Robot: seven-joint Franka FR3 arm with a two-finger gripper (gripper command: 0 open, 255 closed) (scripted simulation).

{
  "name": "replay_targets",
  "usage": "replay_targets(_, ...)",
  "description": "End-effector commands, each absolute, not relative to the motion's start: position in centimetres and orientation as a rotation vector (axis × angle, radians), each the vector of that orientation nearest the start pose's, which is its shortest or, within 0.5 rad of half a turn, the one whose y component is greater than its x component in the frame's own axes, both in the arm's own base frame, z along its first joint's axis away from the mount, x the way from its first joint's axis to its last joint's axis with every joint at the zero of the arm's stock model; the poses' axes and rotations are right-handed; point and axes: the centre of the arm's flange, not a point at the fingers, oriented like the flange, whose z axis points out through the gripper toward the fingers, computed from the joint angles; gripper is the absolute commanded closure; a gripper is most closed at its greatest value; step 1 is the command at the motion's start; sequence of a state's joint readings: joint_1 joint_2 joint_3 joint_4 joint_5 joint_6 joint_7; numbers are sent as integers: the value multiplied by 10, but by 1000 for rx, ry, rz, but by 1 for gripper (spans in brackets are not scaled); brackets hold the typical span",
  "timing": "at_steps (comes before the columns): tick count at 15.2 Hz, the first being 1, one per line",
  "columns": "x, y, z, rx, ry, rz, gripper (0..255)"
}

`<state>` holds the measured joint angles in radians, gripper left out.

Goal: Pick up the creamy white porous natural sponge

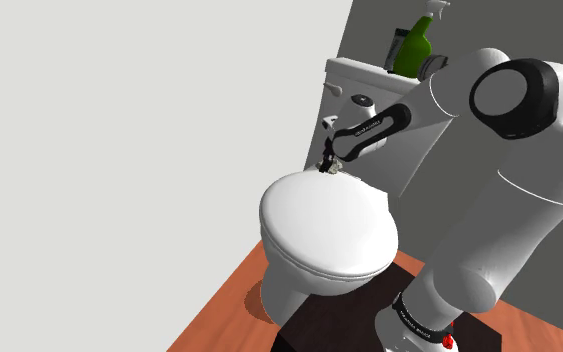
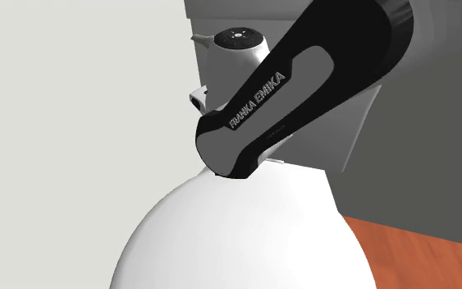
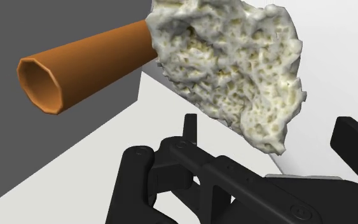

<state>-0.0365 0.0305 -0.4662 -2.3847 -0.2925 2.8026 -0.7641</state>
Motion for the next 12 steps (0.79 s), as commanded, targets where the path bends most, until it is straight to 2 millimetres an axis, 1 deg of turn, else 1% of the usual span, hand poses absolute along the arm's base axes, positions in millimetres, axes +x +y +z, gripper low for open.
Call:
replay_targets(1,471,-242,335,-3362,-897,-379,0)
replay_targets(3,471,-242,335,-3362,-897,-379,0)
replay_targets(4,472,-242,335,-3362,-897,-379,255)
replay_targets(12,472,-242,335,-3362,-897,-379,255)
